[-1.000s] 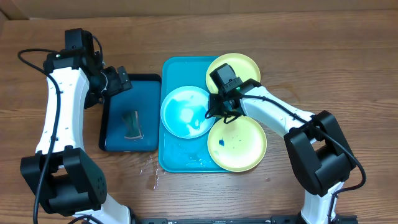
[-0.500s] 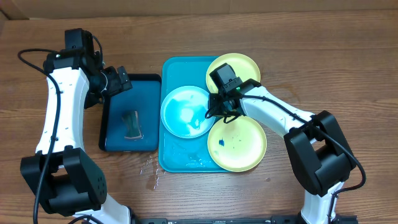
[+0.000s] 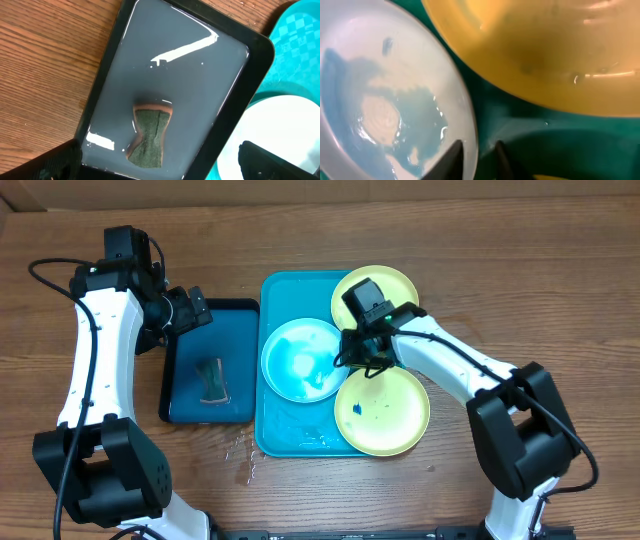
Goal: Clean dirty plates on tray and stack at the side
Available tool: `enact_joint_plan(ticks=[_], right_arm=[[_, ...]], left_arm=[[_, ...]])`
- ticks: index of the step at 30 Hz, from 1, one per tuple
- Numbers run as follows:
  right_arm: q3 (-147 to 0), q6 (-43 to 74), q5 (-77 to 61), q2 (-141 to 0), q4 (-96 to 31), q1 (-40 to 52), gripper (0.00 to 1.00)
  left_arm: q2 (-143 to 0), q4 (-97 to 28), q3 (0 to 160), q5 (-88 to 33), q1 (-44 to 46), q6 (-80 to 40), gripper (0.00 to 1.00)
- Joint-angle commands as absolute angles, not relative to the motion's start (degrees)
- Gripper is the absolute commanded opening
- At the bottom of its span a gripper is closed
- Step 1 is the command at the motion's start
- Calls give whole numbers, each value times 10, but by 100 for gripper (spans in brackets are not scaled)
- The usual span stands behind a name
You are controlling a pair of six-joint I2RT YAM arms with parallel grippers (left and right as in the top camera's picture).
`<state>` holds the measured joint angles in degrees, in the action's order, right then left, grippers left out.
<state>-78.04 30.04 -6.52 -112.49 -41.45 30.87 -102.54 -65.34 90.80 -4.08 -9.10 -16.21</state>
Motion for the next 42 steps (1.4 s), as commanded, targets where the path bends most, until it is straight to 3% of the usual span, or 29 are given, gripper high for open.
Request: enact_joint_plan(ticks=[1, 7, 12, 28, 33, 42], right_arm=[[-798, 300, -61, -1104, -413, 308, 31], [-776, 300, -61, -1117, -392, 317, 32], [-757, 300, -58, -1127, -374, 320, 27], [-736, 303, -50, -1144, -331, 321, 24], [-732, 303, -52, -1150, -322, 322, 4], [-766, 302, -102, -1117, -341, 317, 4]], left_arm=[[-1016, -653, 917, -45, -90, -169, 100], [-1016, -653, 917, -45, -90, -169, 100], [-1016, -653, 917, -44, -90, -169, 100], [-1016, -653, 917, -44, -90, -169, 100], [-1016, -653, 917, -44, -90, -169, 100], [-1016, -653, 917, -44, -90, -169, 100]])
